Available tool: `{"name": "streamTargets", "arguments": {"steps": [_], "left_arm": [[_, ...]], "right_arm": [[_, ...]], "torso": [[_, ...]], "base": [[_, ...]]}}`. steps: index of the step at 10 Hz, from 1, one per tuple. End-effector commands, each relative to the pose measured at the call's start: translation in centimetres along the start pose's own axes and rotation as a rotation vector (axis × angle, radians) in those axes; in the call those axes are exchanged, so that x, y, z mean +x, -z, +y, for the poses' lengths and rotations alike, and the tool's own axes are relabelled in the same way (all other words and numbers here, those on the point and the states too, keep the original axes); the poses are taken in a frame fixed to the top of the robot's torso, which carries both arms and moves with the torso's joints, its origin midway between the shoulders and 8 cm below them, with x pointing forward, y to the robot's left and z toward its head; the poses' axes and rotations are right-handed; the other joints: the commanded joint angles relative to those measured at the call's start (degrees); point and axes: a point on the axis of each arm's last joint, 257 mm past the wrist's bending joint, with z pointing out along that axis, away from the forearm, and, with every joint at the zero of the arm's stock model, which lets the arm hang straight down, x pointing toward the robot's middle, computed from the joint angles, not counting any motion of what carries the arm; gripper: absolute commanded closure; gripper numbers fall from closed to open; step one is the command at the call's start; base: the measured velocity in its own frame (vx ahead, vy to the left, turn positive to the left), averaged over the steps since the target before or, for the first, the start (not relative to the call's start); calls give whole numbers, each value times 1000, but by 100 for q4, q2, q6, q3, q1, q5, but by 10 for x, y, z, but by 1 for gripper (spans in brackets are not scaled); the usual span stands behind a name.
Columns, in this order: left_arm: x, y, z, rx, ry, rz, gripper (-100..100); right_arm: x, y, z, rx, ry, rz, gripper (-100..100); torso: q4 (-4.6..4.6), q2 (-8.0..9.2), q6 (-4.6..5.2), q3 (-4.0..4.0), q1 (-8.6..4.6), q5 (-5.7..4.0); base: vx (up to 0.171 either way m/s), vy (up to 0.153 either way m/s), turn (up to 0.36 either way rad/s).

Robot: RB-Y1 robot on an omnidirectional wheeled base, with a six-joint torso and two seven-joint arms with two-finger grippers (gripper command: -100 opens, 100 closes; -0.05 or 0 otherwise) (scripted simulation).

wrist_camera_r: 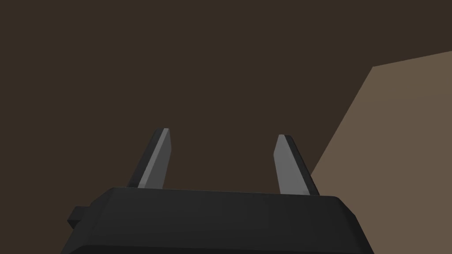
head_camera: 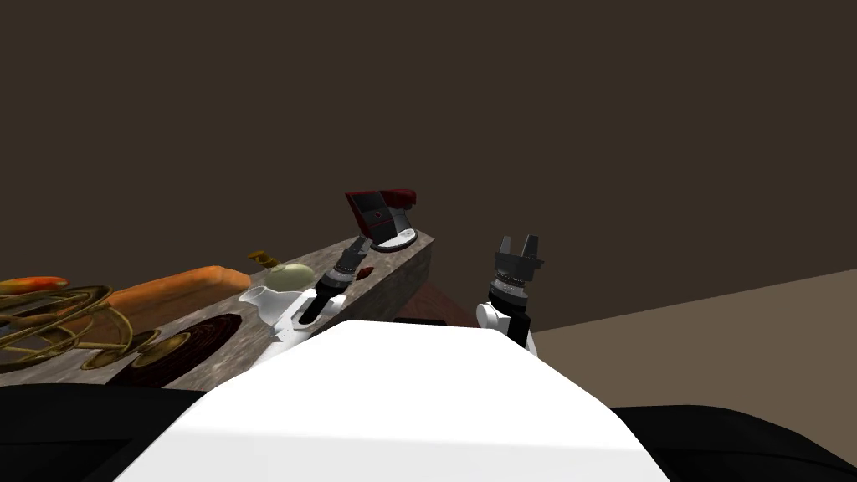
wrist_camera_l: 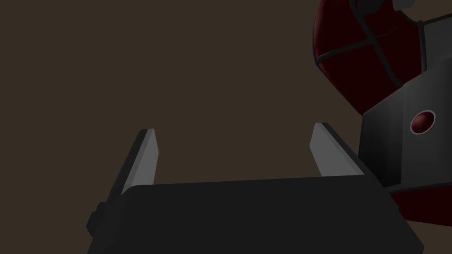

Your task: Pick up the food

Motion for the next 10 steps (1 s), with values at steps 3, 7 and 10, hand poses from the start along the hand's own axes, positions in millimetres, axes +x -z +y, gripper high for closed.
{"name": "streamTargets", "arguments": {"steps": [3, 7, 10], "left_arm": [[7, 6, 19, -18, -6, 97, -100], [14, 15, 45, -50, -12, 224, -100], [18, 26, 68, -88, -13, 353, -100]], "right_arm": [[0, 0, 0, 0, 0, 0, 0], [0, 0, 0, 0, 0, 0, 0], [0, 0, 0, 0, 0, 0, 0]], "torso": [[2, 7, 1, 4, 1, 0], [2, 7, 0, 4, 5, 1], [2, 13, -6, 7, 11, 2]], "base": [[33, -49, -122], [39, -37, -140], [30, -34, -159]]}}
